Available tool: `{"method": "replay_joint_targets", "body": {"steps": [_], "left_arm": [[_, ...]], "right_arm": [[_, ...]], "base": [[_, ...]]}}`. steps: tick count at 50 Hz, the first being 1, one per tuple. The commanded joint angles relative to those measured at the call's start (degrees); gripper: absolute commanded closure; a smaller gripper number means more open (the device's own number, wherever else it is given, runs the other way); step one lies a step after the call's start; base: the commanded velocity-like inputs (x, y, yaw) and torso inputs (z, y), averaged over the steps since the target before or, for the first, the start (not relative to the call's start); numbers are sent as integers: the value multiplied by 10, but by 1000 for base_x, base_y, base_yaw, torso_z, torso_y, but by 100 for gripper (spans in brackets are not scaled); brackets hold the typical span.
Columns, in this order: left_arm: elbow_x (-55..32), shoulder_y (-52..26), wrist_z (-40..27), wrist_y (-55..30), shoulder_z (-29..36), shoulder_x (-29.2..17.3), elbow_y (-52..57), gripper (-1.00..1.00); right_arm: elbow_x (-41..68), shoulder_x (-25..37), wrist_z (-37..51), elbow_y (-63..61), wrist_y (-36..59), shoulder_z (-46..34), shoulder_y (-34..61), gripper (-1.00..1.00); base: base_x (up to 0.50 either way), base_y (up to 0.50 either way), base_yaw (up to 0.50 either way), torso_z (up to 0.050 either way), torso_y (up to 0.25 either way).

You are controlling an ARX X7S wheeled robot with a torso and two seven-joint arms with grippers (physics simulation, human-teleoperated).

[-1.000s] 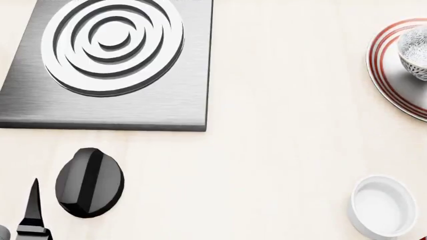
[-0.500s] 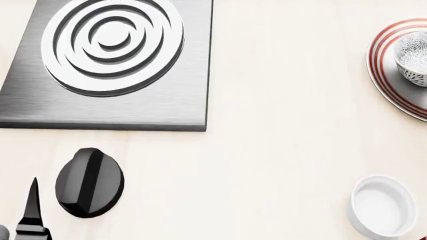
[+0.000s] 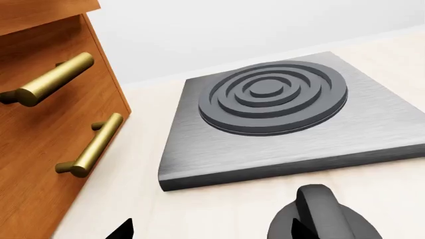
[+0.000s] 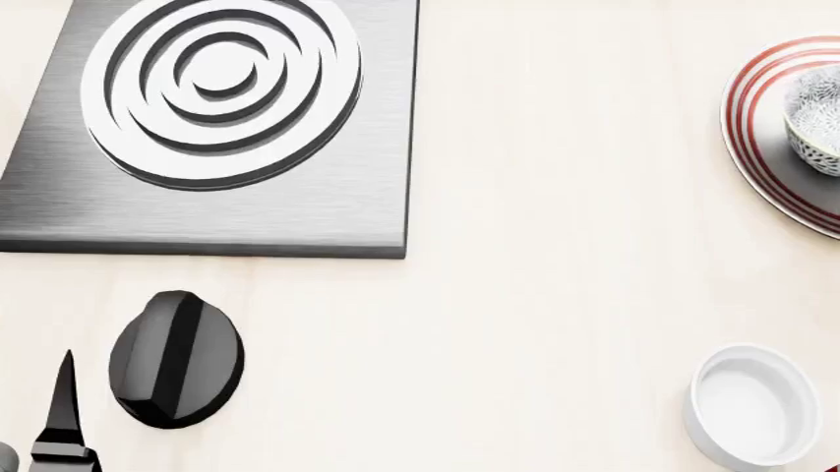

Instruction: Pick the akita bowl next to the ramekin and place it on the plate.

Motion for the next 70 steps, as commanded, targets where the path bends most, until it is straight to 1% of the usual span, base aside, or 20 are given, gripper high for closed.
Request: {"method": "replay_joint_targets", "body": {"steps": [1,9,11,14,15,18,21,25,29,32,40,44,50,53,70], "left_arm": [[0,1,-1,1,1,-1,0,-100],[4,3,0,4,3,-1,-5,-100],[2,2,-1,3,1,-2,-4,-100],[5,3,-1,5,4,-1,-5,-100],[6,4,0,6,5,-1,-6,-100],[5,4,-1,5,3,-2,-5,-100],[5,7,-1,7,2,-3,-5,-100],[5,9,-2,8,1,-4,-5,-100],[1,8,-3,8,-2,-4,-3,-100],[2,9,-3,9,-2,-5,-4,-100],[-1,10,-4,10,-4,-6,-3,-100],[-1,9,-5,9,-3,-6,-3,-100],[0,8,-4,10,-1,-5,-5,-100],[-1,7,-4,9,-2,-5,-5,-100],[-3,8,-7,9,-3,-8,0,-100]], "right_arm": [[-46,-2,-6,-1,6,44,0,-100],[-80,-4,-5,-2,0,65,3,-100],[-93,-5,-6,-3,-5,61,7,-100],[-124,-9,-11,-21,-18,34,16,-100],[-147,-6,6,-61,-16,9,9,-100],[-181,8,50,-161,1,-28,-15,-100],[-195,21,69,-231,9,-45,-31,-100],[-209,30,83,-280,20,-63,-43,-100],[-226,46,111,-356,27,-81,-67,-100],[-220,57,126,-397,29,-76,-84,-100],[-218,78,147,-467,34,-76,-115,-100],[-218,96,159,-523,41,-81,-140,-100],[-224,111,176,-570,30,-81,-168,-100],[-244,121,181,-607,31,-100,-179,-100],[-253,158,237,-728,5,-93,-263,-100]], "base": [[0,0,0,0,0],[0,0,0,0,0],[0,0,0,0,0],[0,0,0,0,0],[0,0,0,0,0],[0,0,0,0,0],[0,0,0,0,0],[0,0,0,0,0],[0,0,0,0,0],[0,0,0,0,0],[0,0,0,0,0],[0,0,0,0,0],[0,0,0,0,0],[0,0,0,0,0],[0,0,0,0,0]]}}
